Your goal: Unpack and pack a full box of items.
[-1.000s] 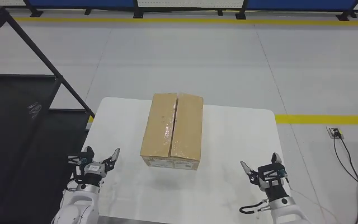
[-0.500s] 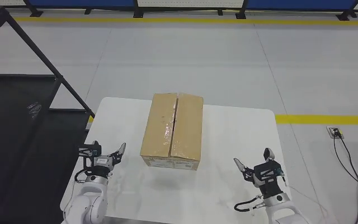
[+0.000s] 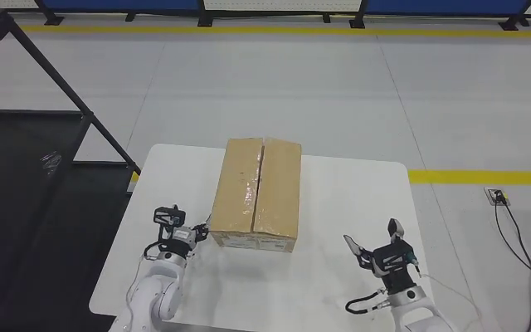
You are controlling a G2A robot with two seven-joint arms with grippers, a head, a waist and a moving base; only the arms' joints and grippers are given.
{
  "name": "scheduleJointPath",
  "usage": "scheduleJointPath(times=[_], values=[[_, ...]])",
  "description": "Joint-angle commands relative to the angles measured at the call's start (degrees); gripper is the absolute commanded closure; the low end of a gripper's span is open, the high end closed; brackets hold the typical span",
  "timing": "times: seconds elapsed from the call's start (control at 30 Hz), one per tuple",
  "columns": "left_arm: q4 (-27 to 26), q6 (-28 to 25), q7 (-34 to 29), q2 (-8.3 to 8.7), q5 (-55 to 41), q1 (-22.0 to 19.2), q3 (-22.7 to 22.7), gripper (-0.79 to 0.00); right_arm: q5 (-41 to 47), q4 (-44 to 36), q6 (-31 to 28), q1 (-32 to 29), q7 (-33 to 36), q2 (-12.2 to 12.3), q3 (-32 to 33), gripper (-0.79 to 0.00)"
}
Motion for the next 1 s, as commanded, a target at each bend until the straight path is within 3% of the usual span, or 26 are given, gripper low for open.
scheduleJointPath(times=[0.0, 0.73, 0.97], values=[[-0.2, -0.5, -0.3, -0.10, 0.5, 0.0, 0.6, -0.785, -0.2, 0.1, -0.3, -0.1, -0.2, 0.0, 0.2, -0.785], [-2.5, -2.6, -1.8, -1.38, 4.6, 0.2, 6.5, -0.785, -2.0, 1.7, -5.0, -0.8, -2.8, 0.0, 1.5, -0.785], [-2.6, -2.4, -2.2, -1.43, 4.6, 0.3, 6.4, -0.785, -2.3, 1.6, -5.7, -0.9, -2.4, 0.1, 1.7, -0.785]])
